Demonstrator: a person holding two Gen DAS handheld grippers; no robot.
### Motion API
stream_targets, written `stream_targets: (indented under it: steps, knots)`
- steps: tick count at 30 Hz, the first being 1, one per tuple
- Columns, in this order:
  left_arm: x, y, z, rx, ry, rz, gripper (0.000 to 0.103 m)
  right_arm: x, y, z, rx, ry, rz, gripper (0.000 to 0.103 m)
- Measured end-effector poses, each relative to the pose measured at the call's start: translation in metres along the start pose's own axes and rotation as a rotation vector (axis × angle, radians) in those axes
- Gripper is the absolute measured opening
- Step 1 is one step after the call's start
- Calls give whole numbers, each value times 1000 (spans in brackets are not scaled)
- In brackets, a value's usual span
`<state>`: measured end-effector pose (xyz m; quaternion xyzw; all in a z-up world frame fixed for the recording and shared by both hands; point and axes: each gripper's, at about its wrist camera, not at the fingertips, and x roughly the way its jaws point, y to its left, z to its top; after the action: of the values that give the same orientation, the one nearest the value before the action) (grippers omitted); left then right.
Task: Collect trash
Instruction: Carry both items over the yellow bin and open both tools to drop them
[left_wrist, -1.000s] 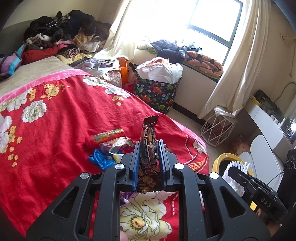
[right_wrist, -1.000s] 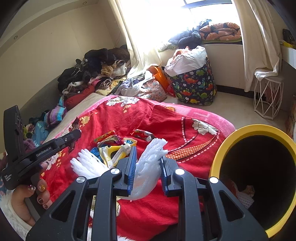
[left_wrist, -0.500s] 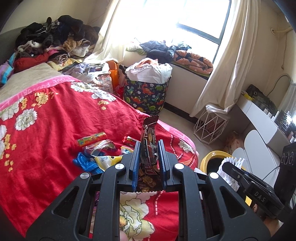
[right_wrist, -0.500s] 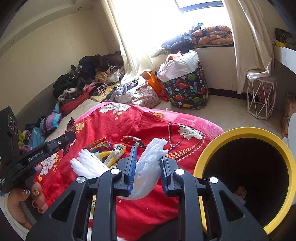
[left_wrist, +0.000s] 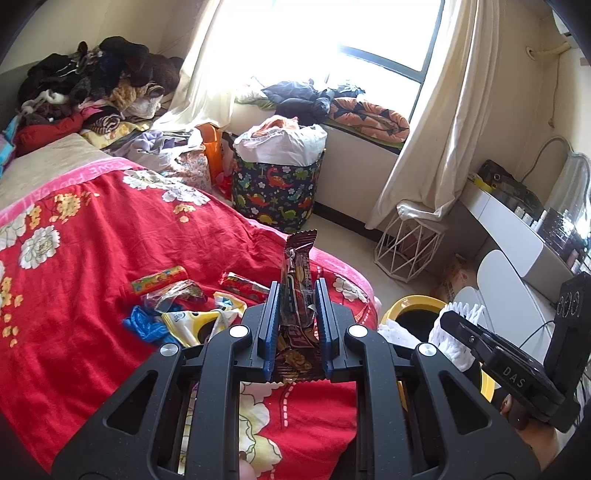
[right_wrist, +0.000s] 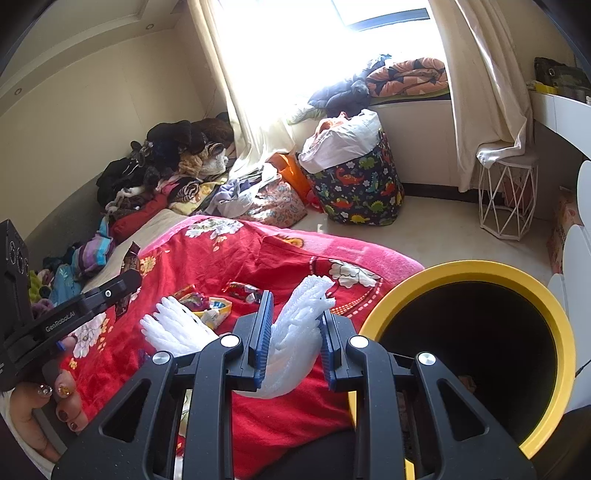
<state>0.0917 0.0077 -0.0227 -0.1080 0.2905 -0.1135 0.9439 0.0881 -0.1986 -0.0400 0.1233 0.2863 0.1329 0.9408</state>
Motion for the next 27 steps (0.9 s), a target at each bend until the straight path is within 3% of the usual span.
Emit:
stream_targets:
  steps: [27]
  knots:
    - [5, -52, -10, 82, 25, -71, 13, -26, -49, 4, 52, -73, -111, 22]
